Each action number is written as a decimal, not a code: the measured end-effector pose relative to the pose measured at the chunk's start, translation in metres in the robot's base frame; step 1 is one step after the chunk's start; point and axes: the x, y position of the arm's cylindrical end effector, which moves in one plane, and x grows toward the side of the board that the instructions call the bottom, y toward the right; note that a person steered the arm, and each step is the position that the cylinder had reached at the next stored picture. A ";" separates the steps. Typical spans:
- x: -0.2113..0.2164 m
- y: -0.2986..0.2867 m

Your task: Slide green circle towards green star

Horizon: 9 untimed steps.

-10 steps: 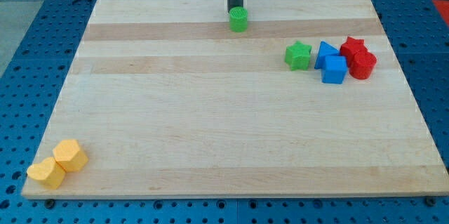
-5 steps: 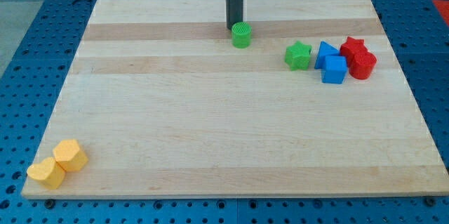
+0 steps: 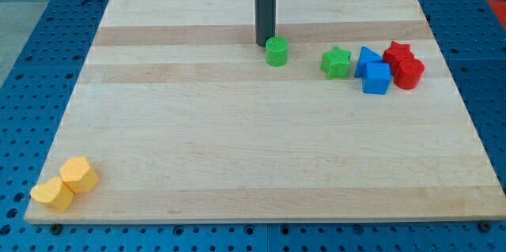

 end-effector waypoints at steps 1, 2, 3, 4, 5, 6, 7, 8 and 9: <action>0.000 0.000; 0.006 0.004; 0.007 0.005; 0.009 0.005; 0.017 0.009; 0.021 0.009; 0.029 0.010; 0.039 0.018; 0.043 0.024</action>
